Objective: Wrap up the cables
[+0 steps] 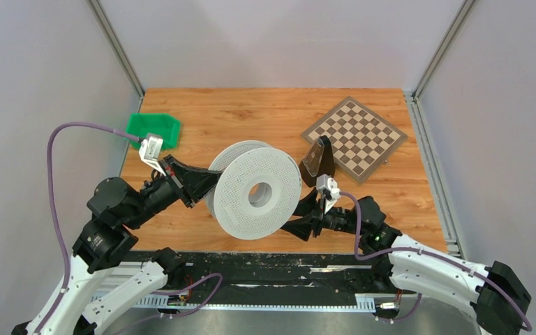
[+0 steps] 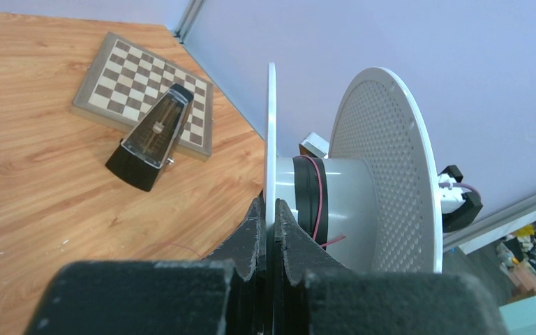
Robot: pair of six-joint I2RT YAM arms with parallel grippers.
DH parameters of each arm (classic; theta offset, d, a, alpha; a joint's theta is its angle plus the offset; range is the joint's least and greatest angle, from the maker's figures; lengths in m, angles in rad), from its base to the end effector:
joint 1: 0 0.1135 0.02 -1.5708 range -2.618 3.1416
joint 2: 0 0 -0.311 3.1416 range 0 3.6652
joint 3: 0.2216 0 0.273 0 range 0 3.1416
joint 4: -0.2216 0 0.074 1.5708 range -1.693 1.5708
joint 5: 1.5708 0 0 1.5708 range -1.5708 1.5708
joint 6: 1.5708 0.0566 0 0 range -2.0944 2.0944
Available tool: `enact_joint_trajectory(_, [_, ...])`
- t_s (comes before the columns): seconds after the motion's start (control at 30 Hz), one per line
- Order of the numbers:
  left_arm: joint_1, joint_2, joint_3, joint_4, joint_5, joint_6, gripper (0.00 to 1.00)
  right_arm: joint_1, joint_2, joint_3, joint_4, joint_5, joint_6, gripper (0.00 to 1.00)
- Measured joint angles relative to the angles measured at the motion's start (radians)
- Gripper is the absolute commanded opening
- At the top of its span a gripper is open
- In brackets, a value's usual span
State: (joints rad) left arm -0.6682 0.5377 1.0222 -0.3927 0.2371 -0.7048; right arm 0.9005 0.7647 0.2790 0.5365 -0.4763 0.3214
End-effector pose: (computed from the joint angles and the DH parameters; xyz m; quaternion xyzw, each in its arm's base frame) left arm 0.0617 -0.0656 0.4618 0.0751 0.6707 -0.5266 0.5169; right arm 0.0935 0.1597 0.2639 -0.3550 0.5928 0.5372 0.4837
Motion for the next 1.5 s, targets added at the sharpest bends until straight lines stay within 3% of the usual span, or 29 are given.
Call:
enact_joint_trajectory(0.43, [0.0,0.014,-0.002,0.057,-0.018,-0.082,0.0,0.018,0.141,0.003,0.151,0.01,-0.19,0.57])
enact_joint_trajectory(0.8, [0.0,0.021,-0.003,0.108,-0.129,-0.2,0.0,0.056,0.43,0.01,0.346,-0.016,-0.174,0.43])
enact_joint_trajectory(1.13, [0.0,0.007,-0.011,0.124,-0.381,-0.343,0.0,0.214,0.625,0.006,0.52,0.102,-0.074,0.12])
enact_joint_trajectory(1.5, [0.0,-0.01,-0.012,0.126,-0.636,-0.376,0.0,0.415,0.626,0.084,0.435,0.282,-0.034,0.08])
